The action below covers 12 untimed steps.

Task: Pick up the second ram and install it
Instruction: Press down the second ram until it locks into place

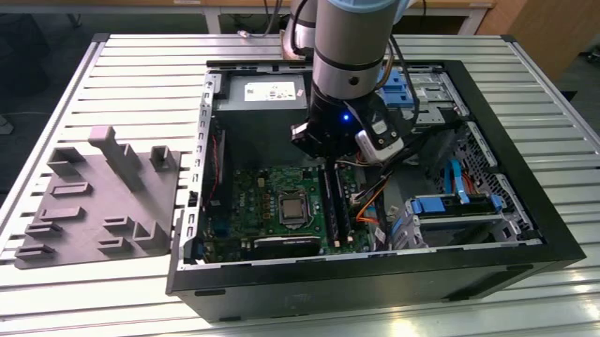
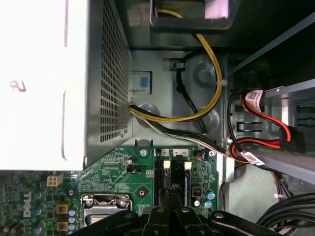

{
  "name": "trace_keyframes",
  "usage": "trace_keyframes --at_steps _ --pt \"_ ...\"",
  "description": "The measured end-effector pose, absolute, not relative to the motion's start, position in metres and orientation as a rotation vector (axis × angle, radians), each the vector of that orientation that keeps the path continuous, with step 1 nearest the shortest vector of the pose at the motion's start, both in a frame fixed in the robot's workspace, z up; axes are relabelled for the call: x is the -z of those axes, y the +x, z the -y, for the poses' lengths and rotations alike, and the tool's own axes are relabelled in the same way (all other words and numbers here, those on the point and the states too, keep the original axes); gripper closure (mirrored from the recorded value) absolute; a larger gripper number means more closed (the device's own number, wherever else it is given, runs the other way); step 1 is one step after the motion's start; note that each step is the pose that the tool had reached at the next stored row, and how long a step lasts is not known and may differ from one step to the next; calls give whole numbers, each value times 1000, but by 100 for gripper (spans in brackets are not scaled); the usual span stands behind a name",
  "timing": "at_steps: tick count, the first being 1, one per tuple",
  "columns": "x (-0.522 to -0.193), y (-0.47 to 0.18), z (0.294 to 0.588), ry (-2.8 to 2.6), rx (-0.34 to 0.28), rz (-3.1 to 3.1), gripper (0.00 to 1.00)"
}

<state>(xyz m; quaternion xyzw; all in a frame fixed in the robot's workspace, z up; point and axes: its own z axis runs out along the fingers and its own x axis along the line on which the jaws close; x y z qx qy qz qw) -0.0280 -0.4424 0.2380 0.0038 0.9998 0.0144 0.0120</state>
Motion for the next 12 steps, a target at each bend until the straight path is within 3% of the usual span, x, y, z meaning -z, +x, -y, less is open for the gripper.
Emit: trace_keyframes --at_steps 12 --pt "-243 -28 443 12 -45 -3117 89"
